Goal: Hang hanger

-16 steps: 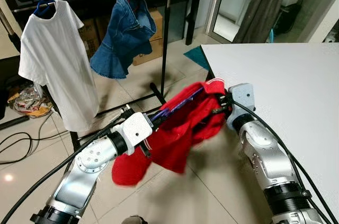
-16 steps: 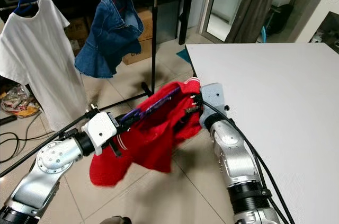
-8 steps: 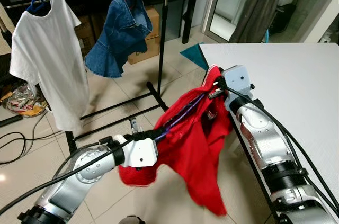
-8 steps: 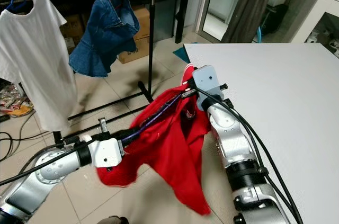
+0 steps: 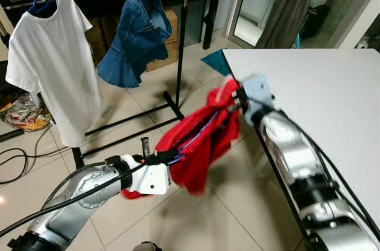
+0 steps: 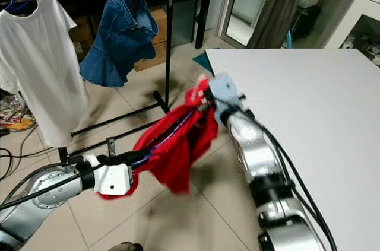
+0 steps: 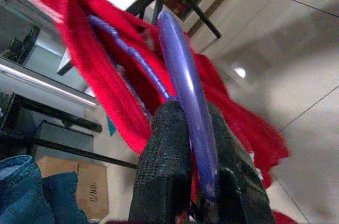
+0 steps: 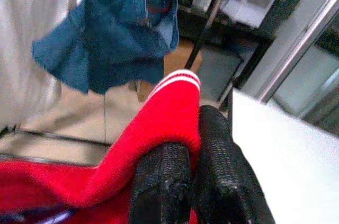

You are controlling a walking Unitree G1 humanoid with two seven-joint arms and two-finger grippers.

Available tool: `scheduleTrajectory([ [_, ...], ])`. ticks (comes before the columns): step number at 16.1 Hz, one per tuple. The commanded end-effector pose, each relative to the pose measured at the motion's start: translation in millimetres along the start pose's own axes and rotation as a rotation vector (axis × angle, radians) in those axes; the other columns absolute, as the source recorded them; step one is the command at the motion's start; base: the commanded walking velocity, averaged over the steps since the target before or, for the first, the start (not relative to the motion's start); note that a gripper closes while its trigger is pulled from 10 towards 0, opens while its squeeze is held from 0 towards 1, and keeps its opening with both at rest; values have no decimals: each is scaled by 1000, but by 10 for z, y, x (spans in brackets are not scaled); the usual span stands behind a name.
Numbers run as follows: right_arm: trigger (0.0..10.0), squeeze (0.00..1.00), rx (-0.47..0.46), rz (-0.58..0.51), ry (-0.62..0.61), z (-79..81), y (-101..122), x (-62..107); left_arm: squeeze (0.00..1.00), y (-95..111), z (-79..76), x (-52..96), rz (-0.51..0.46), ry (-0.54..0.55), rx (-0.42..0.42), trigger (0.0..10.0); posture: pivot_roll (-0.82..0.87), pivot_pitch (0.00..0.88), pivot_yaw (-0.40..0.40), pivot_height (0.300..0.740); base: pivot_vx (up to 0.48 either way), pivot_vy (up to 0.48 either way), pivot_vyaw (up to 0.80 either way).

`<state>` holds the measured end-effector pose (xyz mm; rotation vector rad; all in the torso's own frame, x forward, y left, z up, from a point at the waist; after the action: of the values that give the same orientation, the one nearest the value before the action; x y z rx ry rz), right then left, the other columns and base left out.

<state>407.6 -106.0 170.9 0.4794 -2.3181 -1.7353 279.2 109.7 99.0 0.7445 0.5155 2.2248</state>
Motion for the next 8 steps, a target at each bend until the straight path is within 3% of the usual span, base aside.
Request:
scheduleTrajectory([
  [1, 0, 0, -11, -83, -51, -141, 252, -28, 0, -18, -143, -10, 14, -66, 14, 10000, 211, 78, -78, 740, 0, 0, 0],
  [3, 0, 0, -89, -54, -158, -356, 215, -62, 0, -44, -85, -10, 33, -11, 59, 10000, 215, 77, -79, 740, 0, 0, 0],
  [4, 0, 0, -73, 31, -181, -412, 36, -46, 0, -58, 58, -12, 40, 90, 82, 10000, 218, 76, -82, 740, 0, 0, 0],
  [5, 0, 0, -56, 70, -182, -418, -72, -17, 0, -40, 103, -11, 30, 118, 105, 10000, 225, 76, -87, 740, 0, 0, 0],
  [6, 0, 0, -33, 167, -120, -316, -320, 49, 0, -25, 131, 3, 24, 140, 138, 10000, 226, 76, -87, 740, 0, 0, 0],
  [8, 0, 0, 5, 227, 3, -109, -519, 158, 0, -23, 124, 27, 22, 150, 159, 10000, 233, 72, -91, 740, 0, 0, 0],
])
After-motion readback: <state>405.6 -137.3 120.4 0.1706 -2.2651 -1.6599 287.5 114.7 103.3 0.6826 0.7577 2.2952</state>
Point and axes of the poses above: a point about 5 cm out from each wrist's last joint towards the gripper, its own x axis pointing back from the gripper into the wrist, its own y axis along the axis of the wrist's last joint, z = x × y, the point moved 5 cm from there along -x, pointing out of the wrist towards the gripper, and after that the axes turned 1 degree about x, right-handed, at the moved point
